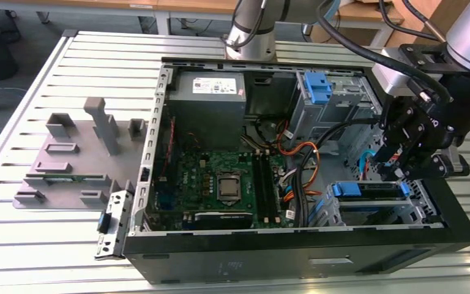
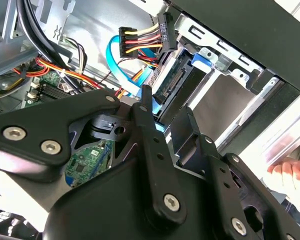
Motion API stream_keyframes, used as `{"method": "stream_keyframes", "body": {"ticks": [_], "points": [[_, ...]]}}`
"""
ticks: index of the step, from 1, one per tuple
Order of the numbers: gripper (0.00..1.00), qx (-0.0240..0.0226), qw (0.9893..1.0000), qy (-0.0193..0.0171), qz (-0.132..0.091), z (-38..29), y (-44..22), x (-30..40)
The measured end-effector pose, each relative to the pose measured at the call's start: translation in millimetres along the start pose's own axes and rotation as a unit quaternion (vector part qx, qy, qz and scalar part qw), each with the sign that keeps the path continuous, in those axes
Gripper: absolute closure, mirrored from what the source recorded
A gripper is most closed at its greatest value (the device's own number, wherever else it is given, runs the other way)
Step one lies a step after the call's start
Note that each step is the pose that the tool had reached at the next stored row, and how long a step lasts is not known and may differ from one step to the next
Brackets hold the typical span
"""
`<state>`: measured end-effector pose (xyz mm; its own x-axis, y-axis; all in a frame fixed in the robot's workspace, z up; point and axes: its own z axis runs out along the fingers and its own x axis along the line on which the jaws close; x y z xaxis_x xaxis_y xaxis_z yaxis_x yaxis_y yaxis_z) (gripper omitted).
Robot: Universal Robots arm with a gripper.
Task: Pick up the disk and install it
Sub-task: 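Insert the first disk wire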
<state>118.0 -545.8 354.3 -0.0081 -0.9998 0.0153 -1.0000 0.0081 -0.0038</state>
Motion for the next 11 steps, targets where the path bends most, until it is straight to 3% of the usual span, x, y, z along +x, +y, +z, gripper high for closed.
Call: {"method": "stream_keyframes", "body": {"ticks": [1, 6, 11], "points": [[0.59, 0.0, 1.0, 0.0001, 0.0, 0.0, 0.0, 0.0], [0.83, 0.0, 1.0, 0.0005, 0.0, 0.0, 0.0, 0.0], [0.84, 0.0, 1.0, 0.0009, 0.0, 0.0, 0.0, 0.0]]}}
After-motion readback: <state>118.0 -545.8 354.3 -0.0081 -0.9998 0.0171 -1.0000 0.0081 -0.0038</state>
